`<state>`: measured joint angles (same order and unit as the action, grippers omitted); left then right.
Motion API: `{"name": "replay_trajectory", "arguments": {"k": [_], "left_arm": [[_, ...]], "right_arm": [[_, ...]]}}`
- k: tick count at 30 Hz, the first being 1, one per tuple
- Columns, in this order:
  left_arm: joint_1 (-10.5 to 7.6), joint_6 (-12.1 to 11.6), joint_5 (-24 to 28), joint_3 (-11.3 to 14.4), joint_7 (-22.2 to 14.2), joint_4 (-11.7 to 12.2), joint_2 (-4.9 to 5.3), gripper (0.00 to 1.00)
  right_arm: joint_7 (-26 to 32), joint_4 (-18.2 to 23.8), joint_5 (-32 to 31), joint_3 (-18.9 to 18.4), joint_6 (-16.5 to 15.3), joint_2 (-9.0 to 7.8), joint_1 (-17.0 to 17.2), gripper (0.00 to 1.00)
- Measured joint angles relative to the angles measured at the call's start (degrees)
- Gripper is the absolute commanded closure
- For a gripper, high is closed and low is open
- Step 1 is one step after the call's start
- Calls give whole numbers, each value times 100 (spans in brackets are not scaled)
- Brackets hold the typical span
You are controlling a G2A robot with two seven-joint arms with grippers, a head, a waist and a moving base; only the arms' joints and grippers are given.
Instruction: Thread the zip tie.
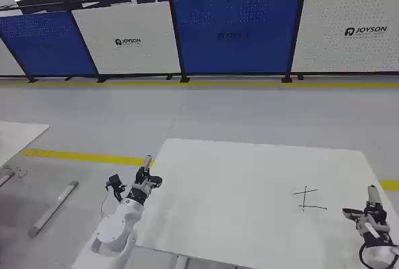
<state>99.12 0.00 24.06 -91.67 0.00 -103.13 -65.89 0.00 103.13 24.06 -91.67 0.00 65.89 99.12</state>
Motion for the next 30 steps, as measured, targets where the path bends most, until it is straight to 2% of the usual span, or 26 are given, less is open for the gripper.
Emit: {"name": "replay_trajectory", "arguments": {"k": [1,2,3,6,7,8,9,12,15,18,21,26,28,30], "left_arm": [[0,0,0,0,0,0,0,22],[0,0,0,0,0,0,0,0],[0,0,0,0,0,0,0,0],[0,0,0,0,0,0,0,0],[0,0,0,0,0,0,0,22],[0,0,0,0,0,0,0,22],[0,0,0,0,0,0,0,0],[0,0,0,0,0,0,0,0],[0,0,0,0,0,0,0,0],[0,0,0,0,0,0,0,0],[0,0,0,0,0,0,0,0],[0,0,0,0,0,0,0,0],[0,0,0,0,0,0,0,0],[0,0,0,0,0,0,0,0]], "right_arm": [[0,0,0,0,0,0,0,0],[0,0,0,0,0,0,0,22],[0,0,0,0,0,0,0,0],[0,0,0,0,0,0,0,0],[0,0,0,0,0,0,0,0],[0,0,0,0,0,0,0,0],[0,0,0,0,0,0,0,0],[47,-4,-54,-30,-16,-6,-15,0],[418,-95,-324,-182,-65,-39,-64,0],[1122,-213,-532,-404,-109,-101,-150,0],[2244,-439,-693,-753,-122,-208,-350,0],[4352,-1032,-1202,-1198,-361,-413,-872,0],[4742,-1163,-1226,-1237,-372,-428,-945,0],[4653,-1108,-1211,-1230,-370,-426,-929,0]]}}
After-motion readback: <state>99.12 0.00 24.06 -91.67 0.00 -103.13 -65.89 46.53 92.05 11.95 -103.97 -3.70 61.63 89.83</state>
